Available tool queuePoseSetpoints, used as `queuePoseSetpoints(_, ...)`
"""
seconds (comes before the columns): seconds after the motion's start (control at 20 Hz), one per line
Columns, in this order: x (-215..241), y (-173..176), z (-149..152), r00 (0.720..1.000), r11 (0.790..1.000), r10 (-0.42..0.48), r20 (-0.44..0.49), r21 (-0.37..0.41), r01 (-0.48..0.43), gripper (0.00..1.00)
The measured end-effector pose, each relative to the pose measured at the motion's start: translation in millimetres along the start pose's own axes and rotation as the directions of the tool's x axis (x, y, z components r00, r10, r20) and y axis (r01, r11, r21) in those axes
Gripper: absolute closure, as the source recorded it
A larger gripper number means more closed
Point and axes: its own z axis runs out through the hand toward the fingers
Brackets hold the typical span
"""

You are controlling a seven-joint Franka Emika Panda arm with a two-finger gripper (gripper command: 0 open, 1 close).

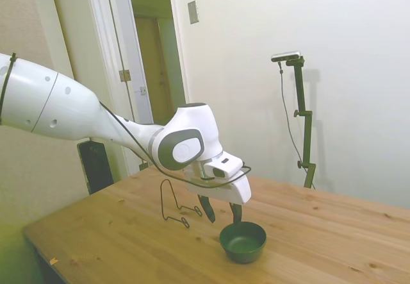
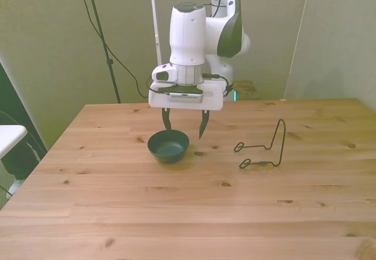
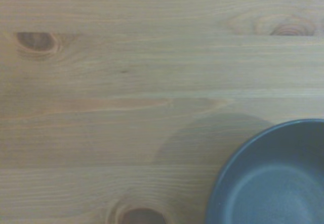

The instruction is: Load the bowl

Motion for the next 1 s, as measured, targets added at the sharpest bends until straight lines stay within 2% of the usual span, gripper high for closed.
queuePoseSetpoints(0.15, 4, 6, 0, 1.000, 1.000, 0.014, -0.003, 0.000, -0.014, 0.00)
queuePoseSetpoints(0.45, 37, 40, -7, 0.995, 0.995, 0.100, -0.028, 0.013, -0.099, 0.00)
queuePoseSetpoints(0.8, 18, 6, 0, 0.999, 0.998, 0.045, -0.015, 0.036, -0.044, 0.00)
queuePoseSetpoints(1.0, 21, 14, 2, 0.998, 0.997, 0.064, -0.015, 0.033, -0.063, 0.00)
